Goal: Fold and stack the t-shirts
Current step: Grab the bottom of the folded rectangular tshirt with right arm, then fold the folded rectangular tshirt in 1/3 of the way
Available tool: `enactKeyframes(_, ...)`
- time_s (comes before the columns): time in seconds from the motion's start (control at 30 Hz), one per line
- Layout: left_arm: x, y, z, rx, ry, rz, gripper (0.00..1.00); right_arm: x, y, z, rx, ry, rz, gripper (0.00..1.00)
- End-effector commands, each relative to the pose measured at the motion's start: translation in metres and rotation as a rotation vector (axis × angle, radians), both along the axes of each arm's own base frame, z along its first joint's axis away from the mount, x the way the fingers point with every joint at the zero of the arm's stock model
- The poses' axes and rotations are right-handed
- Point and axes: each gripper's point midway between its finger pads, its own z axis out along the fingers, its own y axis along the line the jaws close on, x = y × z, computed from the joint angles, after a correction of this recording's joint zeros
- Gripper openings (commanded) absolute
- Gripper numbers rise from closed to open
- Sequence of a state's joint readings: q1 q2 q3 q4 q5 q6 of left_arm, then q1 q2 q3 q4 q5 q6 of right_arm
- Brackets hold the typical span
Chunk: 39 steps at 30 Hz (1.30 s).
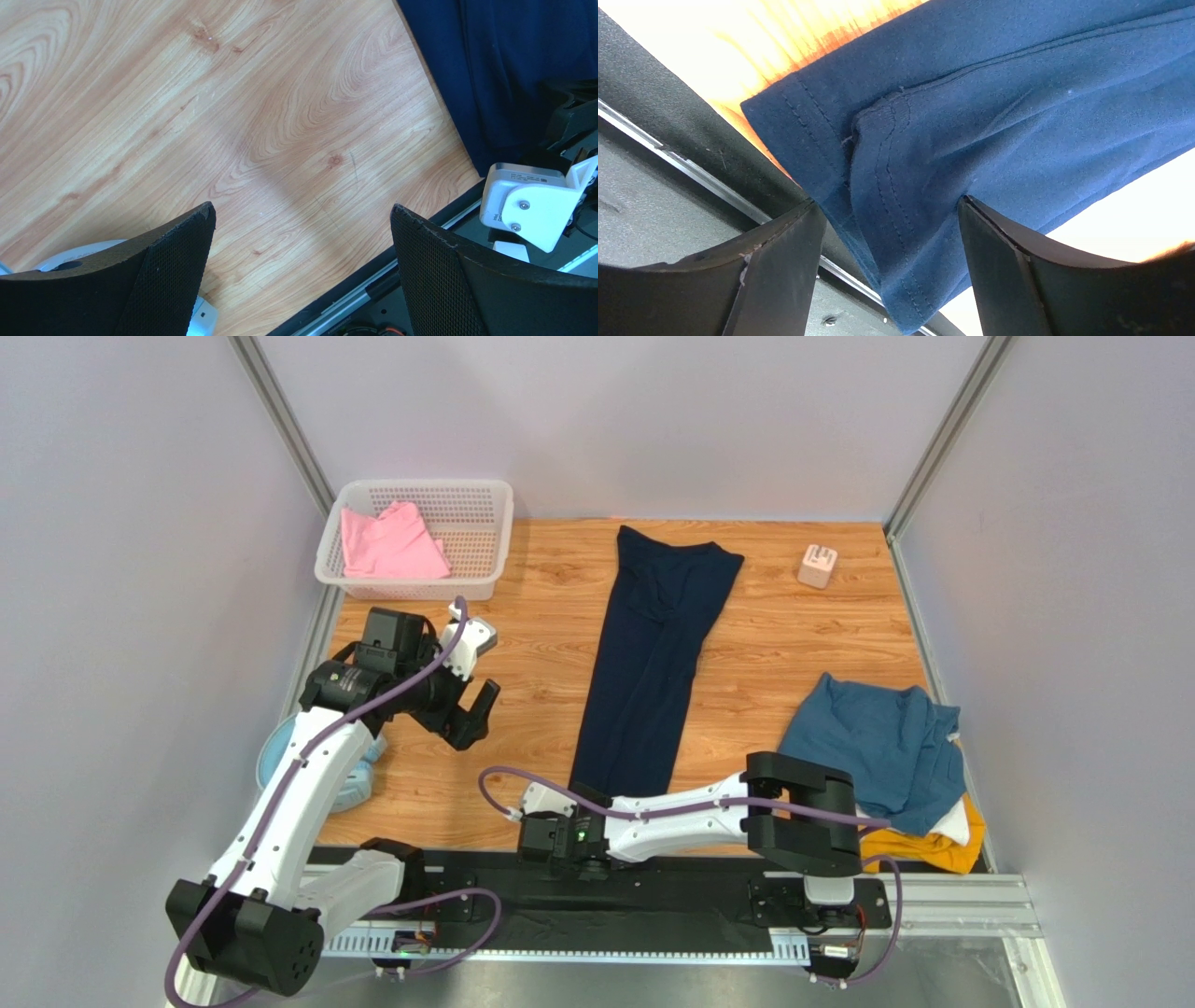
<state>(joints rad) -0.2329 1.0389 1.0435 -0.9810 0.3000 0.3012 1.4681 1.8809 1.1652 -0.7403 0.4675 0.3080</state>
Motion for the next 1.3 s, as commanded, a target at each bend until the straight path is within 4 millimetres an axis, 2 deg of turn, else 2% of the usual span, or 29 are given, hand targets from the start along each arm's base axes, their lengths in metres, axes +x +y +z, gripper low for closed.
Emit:
enactKeyframes(0.0,0.003,0.003,-0.003,0.007,-0.019,0.007,1.00,0.024,0.002,0.005,0.044,-0.053,-0.034,0.70)
enactKeyframes(0.2,0.004,0.005,-0.003,0.016,-0.034,0.009,1.00,0.024,0.000,0.000,0.055,-0.034,-0.046,0.54)
enactKeyframes(0.43,0.002,0.007,-0.003,0.021,-0.034,0.011,1.00,0.020,-0.009,-0.007,0.046,-0.021,-0.075,0.45)
enactKeyframes(0.53,0.001,0.007,-0.002,0.020,-0.039,0.010,1.00,0.021,-0.011,-0.002,0.063,-0.027,-0.087,0.31)
enactKeyframes(0.57,0.000,0.007,-0.001,0.020,-0.040,0.010,1.00,0.021,-0.012,0.000,0.062,-0.031,-0.091,0.23)
enactKeyframes(0.77,-0.001,0.007,0.000,0.018,-0.040,0.007,1.00,0.023,-0.016,0.029,0.107,-0.051,-0.112,0.00)
enactKeyframes(1.03,-0.002,0.005,0.004,0.007,-0.046,0.004,1.00,0.026,-0.025,0.039,0.085,-0.094,-0.123,0.00)
enactKeyframes(1.27,-0.002,0.005,0.005,0.008,-0.052,0.002,1.00,0.024,-0.019,0.062,0.103,-0.124,-0.115,0.00)
